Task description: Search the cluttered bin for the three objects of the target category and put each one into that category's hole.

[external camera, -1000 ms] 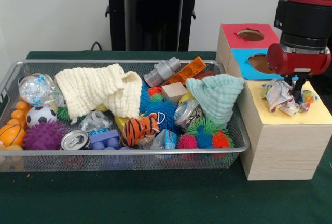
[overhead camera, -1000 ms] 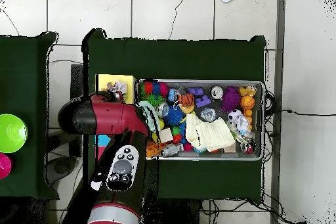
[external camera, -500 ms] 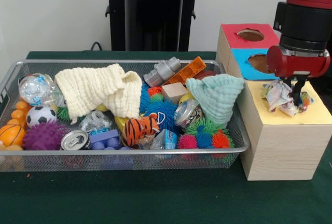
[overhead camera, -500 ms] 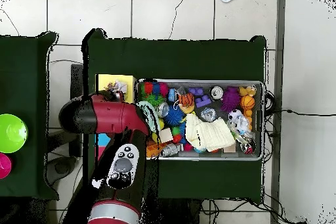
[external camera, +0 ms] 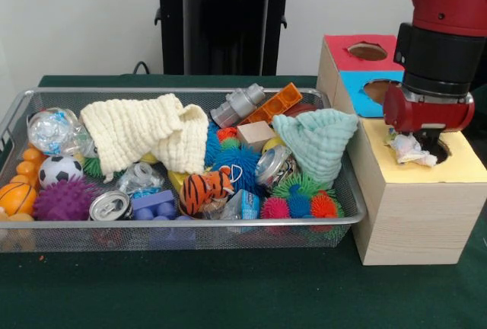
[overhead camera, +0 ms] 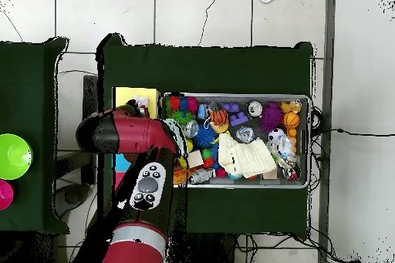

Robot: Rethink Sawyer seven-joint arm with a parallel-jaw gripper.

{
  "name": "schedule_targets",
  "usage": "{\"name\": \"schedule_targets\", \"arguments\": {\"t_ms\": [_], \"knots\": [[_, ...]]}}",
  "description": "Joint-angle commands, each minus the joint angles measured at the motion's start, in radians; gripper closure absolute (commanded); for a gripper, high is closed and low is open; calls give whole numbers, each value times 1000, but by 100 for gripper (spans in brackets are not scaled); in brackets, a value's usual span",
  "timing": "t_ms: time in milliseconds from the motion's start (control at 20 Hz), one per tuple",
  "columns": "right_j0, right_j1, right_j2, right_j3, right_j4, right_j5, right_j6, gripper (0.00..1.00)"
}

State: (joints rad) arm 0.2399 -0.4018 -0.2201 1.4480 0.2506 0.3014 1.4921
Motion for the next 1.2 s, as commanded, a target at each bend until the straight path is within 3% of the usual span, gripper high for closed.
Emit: {"name": "schedule_targets", "arguments": {"t_ms": [50,450,700,750,800,1050,1200], "knots": [[-39,171,47,43,-97,-47,105,100],[-48,190,60,29,-98,-85,115,100],[-56,141,84,62,-107,-113,113,100],[-37,145,61,45,-104,-62,107,100],[-43,135,70,58,-96,-67,116,0],[-49,45,97,90,-115,-28,76,0],[-45,-21,96,129,-60,-4,146,0]]}}
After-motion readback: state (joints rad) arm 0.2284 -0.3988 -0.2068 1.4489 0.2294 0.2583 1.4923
